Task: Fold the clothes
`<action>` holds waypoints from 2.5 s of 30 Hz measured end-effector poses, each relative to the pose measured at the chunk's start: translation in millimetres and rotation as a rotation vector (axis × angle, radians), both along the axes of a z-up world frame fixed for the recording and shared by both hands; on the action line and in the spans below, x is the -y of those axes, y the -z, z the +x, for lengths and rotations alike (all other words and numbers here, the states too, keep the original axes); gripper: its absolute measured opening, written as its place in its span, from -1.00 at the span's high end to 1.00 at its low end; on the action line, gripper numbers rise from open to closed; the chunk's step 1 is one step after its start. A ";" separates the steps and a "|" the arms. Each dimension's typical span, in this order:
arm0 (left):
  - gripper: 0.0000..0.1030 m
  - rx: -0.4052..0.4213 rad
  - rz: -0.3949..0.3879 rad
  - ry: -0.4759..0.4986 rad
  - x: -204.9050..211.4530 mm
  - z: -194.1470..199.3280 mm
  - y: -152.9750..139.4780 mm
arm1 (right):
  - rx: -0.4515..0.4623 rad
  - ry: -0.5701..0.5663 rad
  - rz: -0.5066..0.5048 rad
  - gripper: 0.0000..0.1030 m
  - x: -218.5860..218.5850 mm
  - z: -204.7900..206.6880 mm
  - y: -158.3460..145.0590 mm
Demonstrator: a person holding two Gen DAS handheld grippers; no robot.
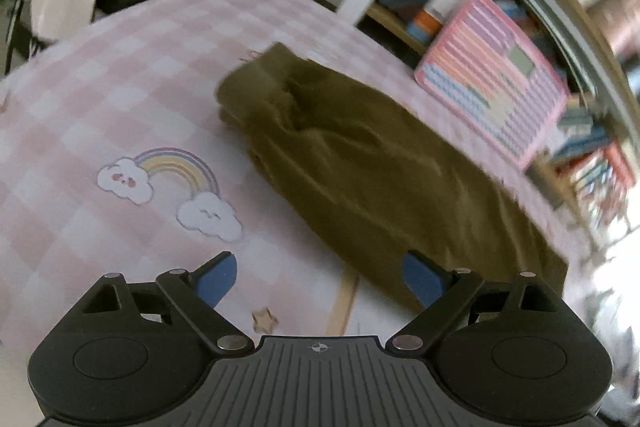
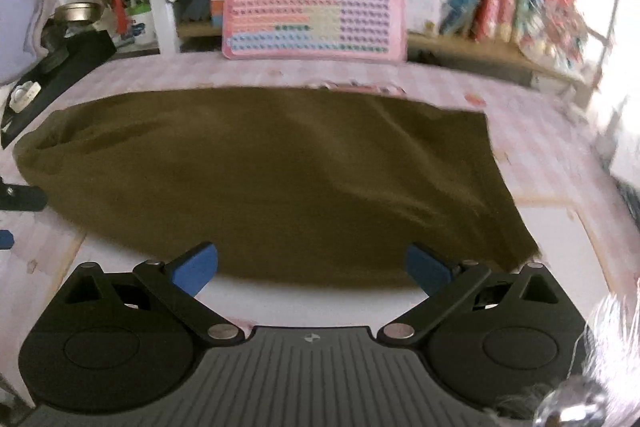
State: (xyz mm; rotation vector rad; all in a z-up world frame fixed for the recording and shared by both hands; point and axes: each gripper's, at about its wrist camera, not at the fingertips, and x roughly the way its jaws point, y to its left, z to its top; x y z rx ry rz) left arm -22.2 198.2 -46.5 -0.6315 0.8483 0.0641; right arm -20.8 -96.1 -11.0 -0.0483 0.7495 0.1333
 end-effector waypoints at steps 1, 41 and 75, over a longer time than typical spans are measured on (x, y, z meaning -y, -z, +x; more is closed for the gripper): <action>-0.79 0.005 -0.039 -0.020 -6.9 0.5 2.8 | 0.006 -0.005 -0.002 -0.97 -5.7 4.9 -0.3; -0.58 0.072 -0.476 -0.297 -63.7 58.3 45.5 | -0.023 -0.113 -0.099 -0.92 -112.1 106.6 23.0; -0.48 0.226 0.365 0.442 196.5 46.1 -49.6 | -0.087 -0.093 0.180 -0.99 77.1 33.1 2.2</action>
